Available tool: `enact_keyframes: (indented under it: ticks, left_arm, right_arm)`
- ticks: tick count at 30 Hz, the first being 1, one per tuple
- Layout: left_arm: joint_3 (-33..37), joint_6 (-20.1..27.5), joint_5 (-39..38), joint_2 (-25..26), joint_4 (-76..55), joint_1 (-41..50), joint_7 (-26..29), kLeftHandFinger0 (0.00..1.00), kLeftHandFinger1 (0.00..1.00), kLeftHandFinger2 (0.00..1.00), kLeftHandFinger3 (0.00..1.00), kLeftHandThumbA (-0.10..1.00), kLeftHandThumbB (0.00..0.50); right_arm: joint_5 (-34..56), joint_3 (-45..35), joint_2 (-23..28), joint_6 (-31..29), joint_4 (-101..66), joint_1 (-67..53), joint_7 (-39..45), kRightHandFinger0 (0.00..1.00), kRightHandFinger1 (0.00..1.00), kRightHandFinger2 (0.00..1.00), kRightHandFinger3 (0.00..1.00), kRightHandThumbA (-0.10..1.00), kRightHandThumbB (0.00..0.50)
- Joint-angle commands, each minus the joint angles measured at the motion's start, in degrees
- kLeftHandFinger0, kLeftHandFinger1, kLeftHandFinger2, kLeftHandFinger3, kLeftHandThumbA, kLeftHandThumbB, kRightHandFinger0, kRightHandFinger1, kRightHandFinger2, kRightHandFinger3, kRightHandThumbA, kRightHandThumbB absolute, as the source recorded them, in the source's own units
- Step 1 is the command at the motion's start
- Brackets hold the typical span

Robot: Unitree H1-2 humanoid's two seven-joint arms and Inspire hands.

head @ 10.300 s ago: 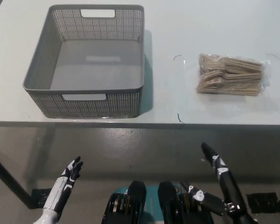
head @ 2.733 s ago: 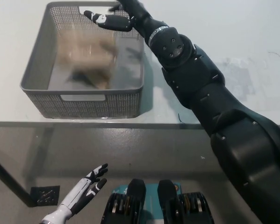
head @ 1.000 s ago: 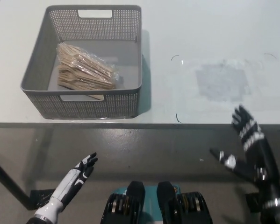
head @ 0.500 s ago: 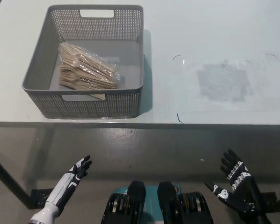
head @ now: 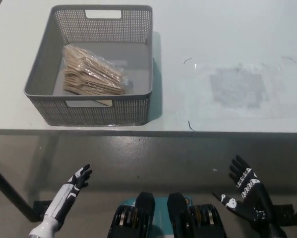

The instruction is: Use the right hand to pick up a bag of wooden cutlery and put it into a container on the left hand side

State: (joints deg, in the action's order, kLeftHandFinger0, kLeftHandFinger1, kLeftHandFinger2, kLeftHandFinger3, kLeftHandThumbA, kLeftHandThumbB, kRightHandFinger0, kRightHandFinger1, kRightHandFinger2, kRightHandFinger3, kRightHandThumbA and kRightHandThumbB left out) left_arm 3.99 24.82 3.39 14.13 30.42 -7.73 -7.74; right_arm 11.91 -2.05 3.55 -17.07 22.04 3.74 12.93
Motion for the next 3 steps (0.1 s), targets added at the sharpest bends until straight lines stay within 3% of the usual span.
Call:
enact_keyframes:
  ticks: [1,3]
  left_arm:
    - [-0.4,2.1,-0.8,0.1,-1.1,1.7,0.2,1.00,1.00,1.00,1.00,1.00,0.385]
    - [-0.3,2.1,-0.7,0.0,-1.3,2.3,0.2,1.00,1.00,1.00,1.00,1.00,0.384]
  right_arm:
    - [-1.2,0.8,0.6,-3.2,-1.0,-0.7,1.1,1.00,1.00,1.00,1.00,0.94,0.170]
    - [-1.0,0.9,0.6,-3.1,-1.1,-1.1,1.2,1.00,1.00,1.00,1.00,0.94,0.170]
